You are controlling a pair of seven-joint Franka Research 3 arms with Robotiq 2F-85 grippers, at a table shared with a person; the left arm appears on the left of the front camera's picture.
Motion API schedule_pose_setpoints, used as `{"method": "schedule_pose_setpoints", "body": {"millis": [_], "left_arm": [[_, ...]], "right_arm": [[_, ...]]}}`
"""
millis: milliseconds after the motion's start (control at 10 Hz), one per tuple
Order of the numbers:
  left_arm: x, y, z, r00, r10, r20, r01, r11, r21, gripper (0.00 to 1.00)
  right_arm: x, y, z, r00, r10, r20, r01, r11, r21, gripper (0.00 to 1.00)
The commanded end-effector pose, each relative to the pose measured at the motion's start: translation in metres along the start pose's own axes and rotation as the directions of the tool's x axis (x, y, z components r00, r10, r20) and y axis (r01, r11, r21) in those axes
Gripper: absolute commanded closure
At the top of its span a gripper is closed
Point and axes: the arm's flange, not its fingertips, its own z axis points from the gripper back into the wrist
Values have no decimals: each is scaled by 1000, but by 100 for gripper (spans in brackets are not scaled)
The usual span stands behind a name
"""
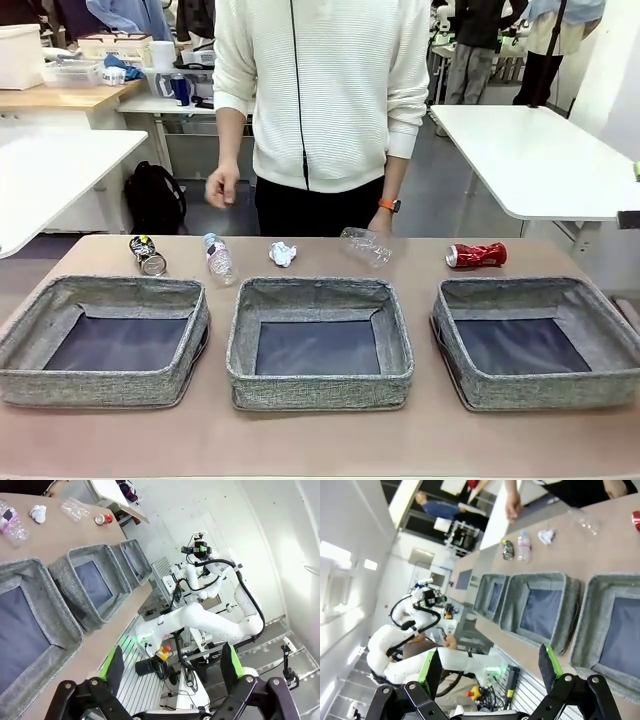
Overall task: Sort the waste into the appropriate baskets.
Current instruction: Pick up the waste item pointed out by the person.
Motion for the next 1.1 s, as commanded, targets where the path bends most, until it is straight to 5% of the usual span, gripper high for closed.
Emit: {"method": "schedule_pose_setpoints", "body": {"millis": [0,1000], "left_arm": [[2,-2,1,1000,-27,10,27,999,-20,0],[2,-2,1,1000,-27,10,27,999,-20,0]], "right_arm": [[2,3,4,1000,-26,4,26,1000,7,0],[2,3,4,1000,-26,4,26,1000,7,0]]}}
